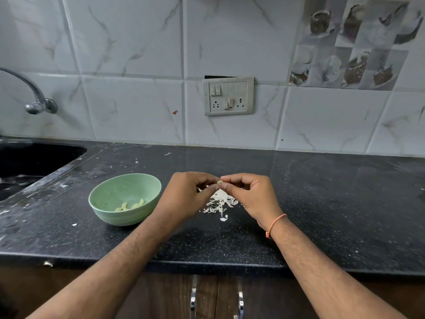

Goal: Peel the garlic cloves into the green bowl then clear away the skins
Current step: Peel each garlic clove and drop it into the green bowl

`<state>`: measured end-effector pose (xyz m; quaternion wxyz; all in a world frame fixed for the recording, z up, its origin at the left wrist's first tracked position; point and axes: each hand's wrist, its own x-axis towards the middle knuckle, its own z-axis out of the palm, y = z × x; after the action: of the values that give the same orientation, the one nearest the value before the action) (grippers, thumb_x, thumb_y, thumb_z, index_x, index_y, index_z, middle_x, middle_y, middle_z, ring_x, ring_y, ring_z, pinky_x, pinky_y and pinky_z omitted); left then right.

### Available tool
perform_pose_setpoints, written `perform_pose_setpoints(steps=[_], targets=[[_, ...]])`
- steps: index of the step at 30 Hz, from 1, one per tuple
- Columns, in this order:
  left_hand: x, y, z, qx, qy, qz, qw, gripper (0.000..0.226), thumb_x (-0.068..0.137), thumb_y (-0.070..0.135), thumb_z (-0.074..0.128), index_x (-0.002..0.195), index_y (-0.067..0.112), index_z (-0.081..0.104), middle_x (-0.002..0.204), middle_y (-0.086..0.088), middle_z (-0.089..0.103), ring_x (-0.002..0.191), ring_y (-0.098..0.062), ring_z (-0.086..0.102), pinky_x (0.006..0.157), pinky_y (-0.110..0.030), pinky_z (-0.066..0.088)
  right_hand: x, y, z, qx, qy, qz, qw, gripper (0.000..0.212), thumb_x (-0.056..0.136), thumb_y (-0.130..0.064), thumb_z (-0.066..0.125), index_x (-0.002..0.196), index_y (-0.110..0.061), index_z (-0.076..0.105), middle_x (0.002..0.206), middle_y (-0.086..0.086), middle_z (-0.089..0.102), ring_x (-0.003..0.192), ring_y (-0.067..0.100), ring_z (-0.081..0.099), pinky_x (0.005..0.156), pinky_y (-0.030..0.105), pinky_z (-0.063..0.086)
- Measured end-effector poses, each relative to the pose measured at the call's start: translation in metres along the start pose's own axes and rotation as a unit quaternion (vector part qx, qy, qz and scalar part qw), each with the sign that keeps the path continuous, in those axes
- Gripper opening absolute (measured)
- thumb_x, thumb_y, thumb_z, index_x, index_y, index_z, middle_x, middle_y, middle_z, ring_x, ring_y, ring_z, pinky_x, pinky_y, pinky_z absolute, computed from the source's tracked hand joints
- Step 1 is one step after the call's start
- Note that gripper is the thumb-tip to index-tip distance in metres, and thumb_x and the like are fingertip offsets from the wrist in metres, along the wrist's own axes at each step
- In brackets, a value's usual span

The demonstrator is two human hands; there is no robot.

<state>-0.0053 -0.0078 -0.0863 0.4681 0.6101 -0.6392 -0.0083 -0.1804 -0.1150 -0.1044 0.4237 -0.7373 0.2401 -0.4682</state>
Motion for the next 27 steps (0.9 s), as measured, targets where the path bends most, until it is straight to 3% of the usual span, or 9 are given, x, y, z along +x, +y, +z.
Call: perform_pose_setpoints(steps=[5, 10, 13, 17, 23, 27], targets=[[0.002, 0.004, -0.044, 0.107, -0.014, 0.023, 0.994, 0.008, 0.094, 0.037, 0.078, 0.1, 0.036, 0.084, 0.075, 0.025, 0.072, 0.074, 0.008, 0.067, 0.065, -0.009, 0.046, 0.008, -0.019, 0.026, -0.008, -0.025, -0.019, 0.999, 0.013, 0.084, -0.024, 0.091, 0.096, -0.02, 0.085, 0.087, -0.005, 0.081, 0.082, 0.01, 0.075, 0.077, 0.03, 0.06], [-0.006, -0.005, -0.112, 0.224, -0.037, 0.018, 0.974, 0.009, 0.093, 0.042, 0.078, 0.094, 0.034, 0.082, 0.08, 0.018, 0.076, 0.073, 0.005, 0.066, 0.068, -0.019, 0.051, 0.022, -0.045, 0.078, -0.032, -0.081, -0.012, 0.996, 0.013, 0.085, -0.034, 0.09, 0.091, -0.025, 0.083, 0.078, -0.007, 0.078, 0.071, 0.006, 0.068, 0.067, 0.025, 0.057], [-0.012, -0.013, -0.146, 0.288, -0.07, -0.015, 0.955, 0.009, 0.095, 0.037, 0.076, 0.098, 0.032, 0.083, 0.087, 0.015, 0.079, 0.081, -0.003, 0.069, 0.073, -0.027, 0.052, 0.03, -0.056, 0.113, -0.082, -0.117, -0.023, 0.989, 0.012, 0.085, -0.038, 0.089, 0.09, -0.028, 0.084, 0.069, -0.017, 0.072, 0.063, -0.003, 0.06, 0.06, 0.015, 0.047], [-0.02, -0.028, -0.167, 0.356, -0.091, -0.056, 0.928, 0.018, 0.098, 0.028, 0.07, 0.109, 0.029, 0.084, 0.103, 0.009, 0.081, 0.097, -0.015, 0.073, 0.085, -0.031, 0.055, 0.032, -0.066, 0.142, -0.169, -0.141, -0.051, 0.974, 0.006, 0.091, -0.032, 0.083, 0.096, -0.03, 0.086, 0.086, -0.016, 0.074, 0.072, -0.007, 0.061, 0.062, 0.009, 0.041], [-0.035, -0.023, -0.149, 0.302, -0.011, -0.044, 0.952, 0.022, 0.1, 0.034, 0.066, 0.118, 0.03, 0.079, 0.113, 0.013, 0.078, 0.103, -0.012, 0.071, 0.085, -0.029, 0.052, 0.025, -0.057, 0.098, -0.194, -0.092, -0.047, 0.975, 0.004, 0.092, -0.031, 0.08, 0.091, -0.031, 0.083, 0.091, -0.017, 0.075, 0.082, -0.002, 0.066, 0.071, 0.011, 0.049], [-0.039, 0.007, -0.113, 0.247, -0.013, 0.013, 0.969, 0.023, 0.1, 0.035, 0.066, 0.121, 0.031, 0.077, 0.118, 0.016, 0.075, 0.104, -0.008, 0.069, 0.09, -0.03, 0.054, 0.01, -0.034, 0.037, -0.229, -0.052, -0.028, 0.972, 0.005, 0.093, -0.03, 0.08, 0.092, -0.033, 0.083, 0.094, -0.02, 0.074, 0.087, -0.003, 0.067, 0.079, 0.016, 0.053]])
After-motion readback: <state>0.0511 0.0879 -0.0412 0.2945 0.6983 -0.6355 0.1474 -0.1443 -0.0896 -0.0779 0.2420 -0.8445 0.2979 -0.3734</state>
